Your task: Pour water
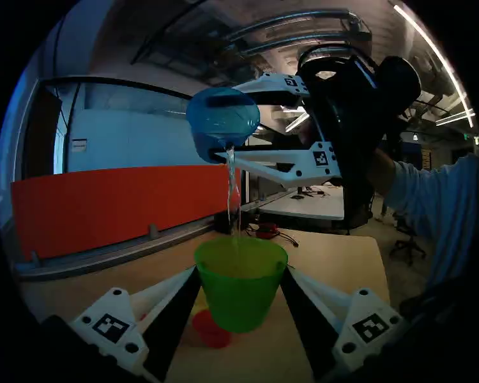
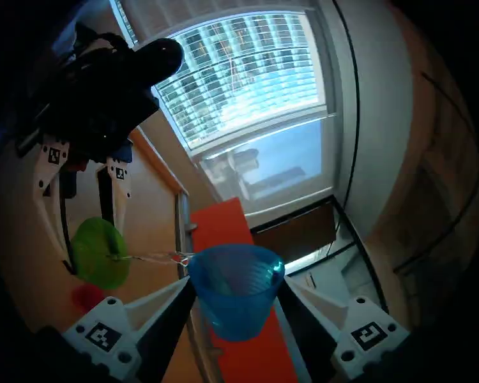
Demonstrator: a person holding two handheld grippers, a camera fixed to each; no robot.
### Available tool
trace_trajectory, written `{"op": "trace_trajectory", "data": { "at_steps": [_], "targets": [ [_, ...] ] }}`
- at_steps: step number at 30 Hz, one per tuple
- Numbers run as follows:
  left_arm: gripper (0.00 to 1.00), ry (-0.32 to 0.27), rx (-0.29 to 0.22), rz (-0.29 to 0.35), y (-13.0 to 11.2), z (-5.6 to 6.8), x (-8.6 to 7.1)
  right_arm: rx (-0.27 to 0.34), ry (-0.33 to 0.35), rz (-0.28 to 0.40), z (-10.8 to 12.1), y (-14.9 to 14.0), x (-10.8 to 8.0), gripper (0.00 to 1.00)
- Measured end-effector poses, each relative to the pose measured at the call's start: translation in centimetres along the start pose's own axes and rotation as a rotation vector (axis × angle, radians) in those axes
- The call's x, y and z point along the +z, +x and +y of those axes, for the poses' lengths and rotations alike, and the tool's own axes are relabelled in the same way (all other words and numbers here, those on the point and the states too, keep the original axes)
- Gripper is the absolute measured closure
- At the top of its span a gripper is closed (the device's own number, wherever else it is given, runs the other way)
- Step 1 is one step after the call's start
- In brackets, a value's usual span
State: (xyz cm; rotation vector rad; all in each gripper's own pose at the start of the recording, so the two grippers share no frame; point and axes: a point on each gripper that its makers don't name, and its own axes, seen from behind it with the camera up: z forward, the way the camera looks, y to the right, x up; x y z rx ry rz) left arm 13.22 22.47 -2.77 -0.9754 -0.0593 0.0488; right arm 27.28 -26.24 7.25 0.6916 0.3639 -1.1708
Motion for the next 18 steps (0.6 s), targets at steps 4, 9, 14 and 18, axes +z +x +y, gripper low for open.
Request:
{"op": "trace_trajectory", "data": {
  "at_steps": [4, 9, 14, 18],
  "targets": [
    [0.15, -0.004, -0.002, 0.000, 0.1, 0.1, 0.1, -0.009, -0.013, 0.005, 0.7, 0.2, -0.2, 0.12],
    [0.15, -0.010, -0.001, 0.003, 0.2, 0.4, 0.3, -0.029, -0.025, 0.004, 1.3, 0.1, -0.4, 0.12],
    [0.15, -0.011, 0.003, 0.001, 0.3, 0.5, 0.4, -0.054, -0.037, 0.004, 1.9, 0.1, -0.6, 0.12],
    [0.15, -0.012, 0.003, 0.002, 0.3, 0.5, 0.5, -0.074, -0.048, 0.005, 2.3, 0.2, -0.6, 0.12]
  ]
}}
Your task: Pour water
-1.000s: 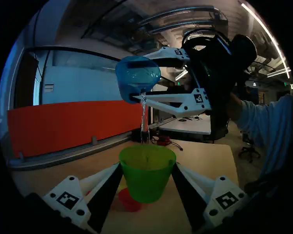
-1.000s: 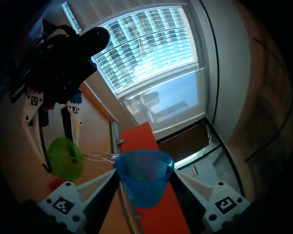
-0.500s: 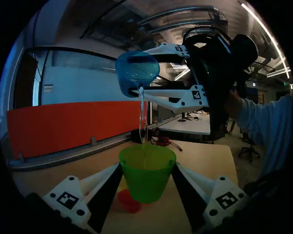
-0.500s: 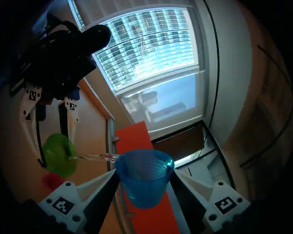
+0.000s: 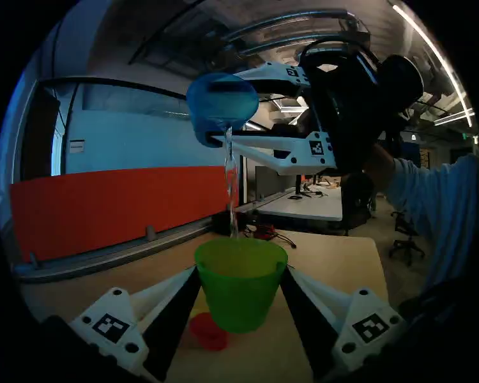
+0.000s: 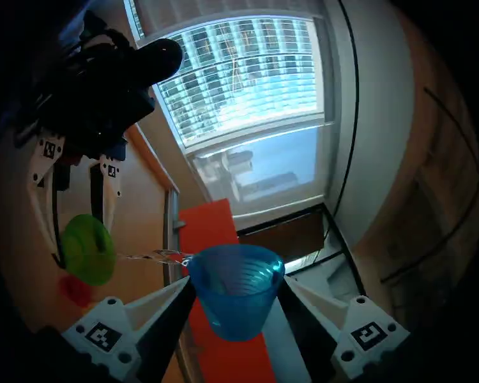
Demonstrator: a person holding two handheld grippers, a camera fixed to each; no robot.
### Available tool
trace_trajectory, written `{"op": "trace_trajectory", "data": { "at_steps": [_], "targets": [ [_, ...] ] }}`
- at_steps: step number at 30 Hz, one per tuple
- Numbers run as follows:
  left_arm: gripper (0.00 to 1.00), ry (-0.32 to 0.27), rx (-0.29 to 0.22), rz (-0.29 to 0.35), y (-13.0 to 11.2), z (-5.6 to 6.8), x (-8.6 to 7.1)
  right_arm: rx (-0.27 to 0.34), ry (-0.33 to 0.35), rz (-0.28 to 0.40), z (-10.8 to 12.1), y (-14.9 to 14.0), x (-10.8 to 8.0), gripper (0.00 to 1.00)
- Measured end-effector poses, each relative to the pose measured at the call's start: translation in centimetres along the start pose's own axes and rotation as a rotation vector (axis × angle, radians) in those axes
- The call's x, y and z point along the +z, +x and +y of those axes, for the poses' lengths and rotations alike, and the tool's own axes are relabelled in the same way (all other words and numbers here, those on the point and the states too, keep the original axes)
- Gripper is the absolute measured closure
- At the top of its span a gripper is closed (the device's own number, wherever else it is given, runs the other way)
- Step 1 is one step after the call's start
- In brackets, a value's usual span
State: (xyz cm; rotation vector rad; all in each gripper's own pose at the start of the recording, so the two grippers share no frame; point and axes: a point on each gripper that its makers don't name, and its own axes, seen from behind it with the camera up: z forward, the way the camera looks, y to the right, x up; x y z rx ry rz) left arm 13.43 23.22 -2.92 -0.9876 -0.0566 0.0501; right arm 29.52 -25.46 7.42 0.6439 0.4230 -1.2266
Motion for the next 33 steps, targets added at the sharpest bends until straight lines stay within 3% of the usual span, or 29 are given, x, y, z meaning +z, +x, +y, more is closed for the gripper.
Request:
{"op": "trace_trajectory", "data": {
  "at_steps": [33],
  "targets": [
    [0.15, 0.009, -0.005, 0.015, 0.3, -0.7, -0.5, -0.175, -0.041, 0.015, 1.3, 1.6, 0.7, 0.12]
  ]
}}
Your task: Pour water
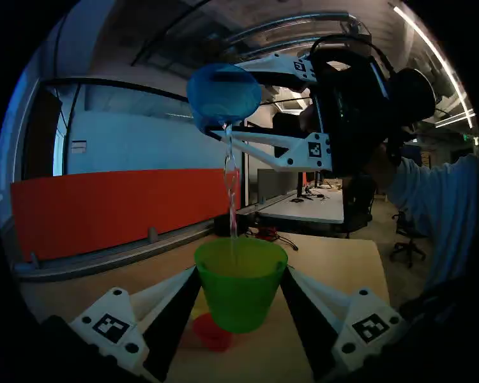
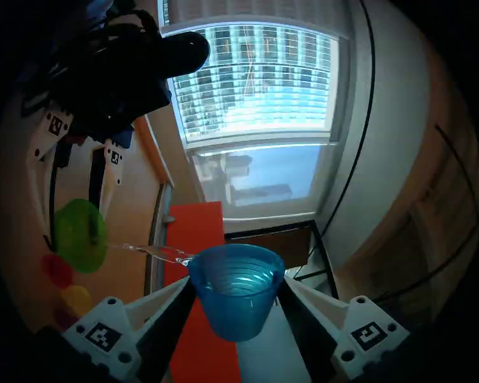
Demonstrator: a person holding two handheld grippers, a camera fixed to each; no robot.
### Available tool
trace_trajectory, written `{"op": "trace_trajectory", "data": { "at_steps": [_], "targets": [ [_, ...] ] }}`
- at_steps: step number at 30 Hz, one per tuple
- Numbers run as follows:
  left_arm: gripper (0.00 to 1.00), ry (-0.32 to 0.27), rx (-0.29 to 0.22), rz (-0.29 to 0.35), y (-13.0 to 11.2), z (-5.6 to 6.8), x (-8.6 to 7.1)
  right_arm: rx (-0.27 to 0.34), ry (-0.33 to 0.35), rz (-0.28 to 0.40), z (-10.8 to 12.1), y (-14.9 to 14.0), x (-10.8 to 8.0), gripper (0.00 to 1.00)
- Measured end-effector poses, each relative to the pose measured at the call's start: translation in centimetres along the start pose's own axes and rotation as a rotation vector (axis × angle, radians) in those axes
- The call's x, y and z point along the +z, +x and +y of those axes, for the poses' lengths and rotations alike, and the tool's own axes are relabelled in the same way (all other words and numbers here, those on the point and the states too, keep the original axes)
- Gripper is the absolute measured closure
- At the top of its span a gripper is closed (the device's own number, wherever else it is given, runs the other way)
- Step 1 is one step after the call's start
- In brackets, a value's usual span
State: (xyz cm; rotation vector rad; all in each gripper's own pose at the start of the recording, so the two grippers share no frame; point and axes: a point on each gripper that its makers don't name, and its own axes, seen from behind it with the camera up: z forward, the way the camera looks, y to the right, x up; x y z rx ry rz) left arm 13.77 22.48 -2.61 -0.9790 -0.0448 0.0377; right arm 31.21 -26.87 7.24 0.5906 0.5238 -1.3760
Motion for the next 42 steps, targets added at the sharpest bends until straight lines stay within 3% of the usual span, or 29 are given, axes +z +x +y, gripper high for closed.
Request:
{"op": "trace_trajectory", "data": {
  "at_steps": [32, 42],
  "targets": [
    [0.16, 0.003, -0.004, 0.006, 0.0, -0.2, -0.1, -0.187, -0.015, 0.010, 0.7, 1.5, 0.3, 0.12],
    [0.15, 0.001, -0.003, 0.004, -0.1, -0.1, 0.3, -0.209, -0.019, 0.020, 0.5, 2.0, 0.0, 0.12]
  ]
}}
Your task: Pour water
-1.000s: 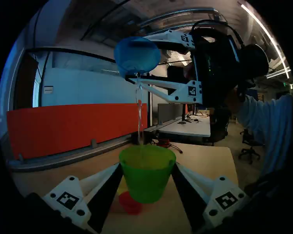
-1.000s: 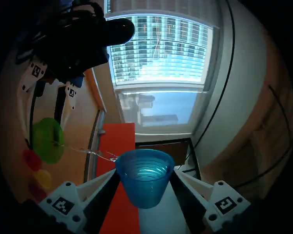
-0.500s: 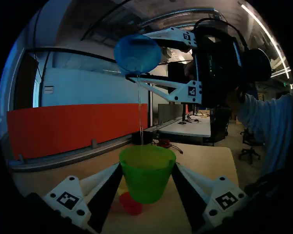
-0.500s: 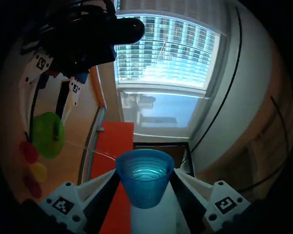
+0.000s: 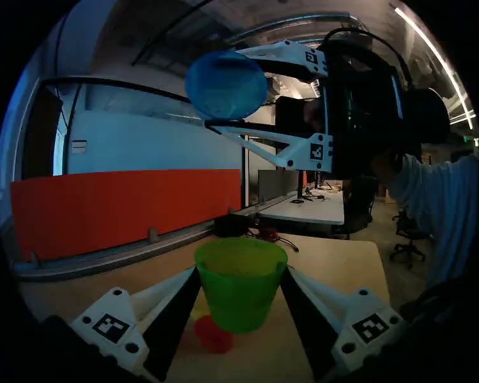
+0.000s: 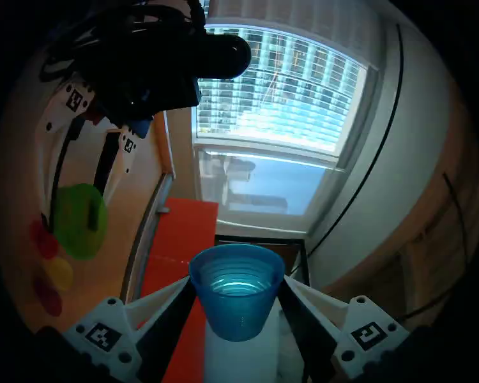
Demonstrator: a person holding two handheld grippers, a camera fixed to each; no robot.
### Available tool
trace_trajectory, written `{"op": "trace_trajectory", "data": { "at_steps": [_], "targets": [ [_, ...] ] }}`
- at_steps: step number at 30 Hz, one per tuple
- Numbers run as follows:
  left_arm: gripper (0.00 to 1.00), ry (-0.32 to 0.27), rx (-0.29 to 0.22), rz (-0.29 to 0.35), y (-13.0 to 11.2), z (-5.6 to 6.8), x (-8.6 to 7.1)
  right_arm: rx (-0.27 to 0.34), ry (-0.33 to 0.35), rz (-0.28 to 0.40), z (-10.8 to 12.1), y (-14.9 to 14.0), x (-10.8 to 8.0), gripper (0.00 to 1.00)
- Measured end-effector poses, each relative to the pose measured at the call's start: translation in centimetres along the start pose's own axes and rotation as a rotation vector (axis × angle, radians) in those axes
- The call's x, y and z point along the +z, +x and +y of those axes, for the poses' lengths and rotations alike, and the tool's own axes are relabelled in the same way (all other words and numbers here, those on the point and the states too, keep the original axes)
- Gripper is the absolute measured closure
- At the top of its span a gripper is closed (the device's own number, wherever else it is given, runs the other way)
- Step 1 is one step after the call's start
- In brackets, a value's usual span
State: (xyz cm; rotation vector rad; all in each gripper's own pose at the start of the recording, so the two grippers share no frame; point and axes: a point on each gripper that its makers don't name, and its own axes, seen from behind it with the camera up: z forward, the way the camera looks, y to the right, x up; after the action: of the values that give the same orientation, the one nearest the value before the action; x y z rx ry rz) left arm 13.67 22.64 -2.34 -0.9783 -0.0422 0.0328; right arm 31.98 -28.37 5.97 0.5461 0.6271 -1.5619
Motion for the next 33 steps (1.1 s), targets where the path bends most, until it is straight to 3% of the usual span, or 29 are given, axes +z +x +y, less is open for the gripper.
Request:
{"op": "trace_trajectory", "data": {
  "at_steps": [6, 14, 23, 33],
  "targets": [
    [0.16, 0.002, 0.003, 0.002, 0.3, -0.1, 0.0, 0.032, 0.001, 0.000, -0.1, -0.2, -0.1, 0.12],
    [0.16, 0.007, 0.009, 0.002, 0.4, -0.2, -0.1, 0.195, 0.006, 0.003, -0.4, -0.6, -0.3, 0.12],
    [0.15, 0.017, 0.016, 0.006, 0.7, -0.3, -0.3, 0.466, 0.036, 0.016, -1.1, -0.4, -0.9, 0.12],
    [0.15, 0.028, 0.019, 0.011, 1.1, -0.6, -0.6, 0.829, 0.055, 0.052, -1.2, 1.0, -2.0, 0.12]
  ]
}}
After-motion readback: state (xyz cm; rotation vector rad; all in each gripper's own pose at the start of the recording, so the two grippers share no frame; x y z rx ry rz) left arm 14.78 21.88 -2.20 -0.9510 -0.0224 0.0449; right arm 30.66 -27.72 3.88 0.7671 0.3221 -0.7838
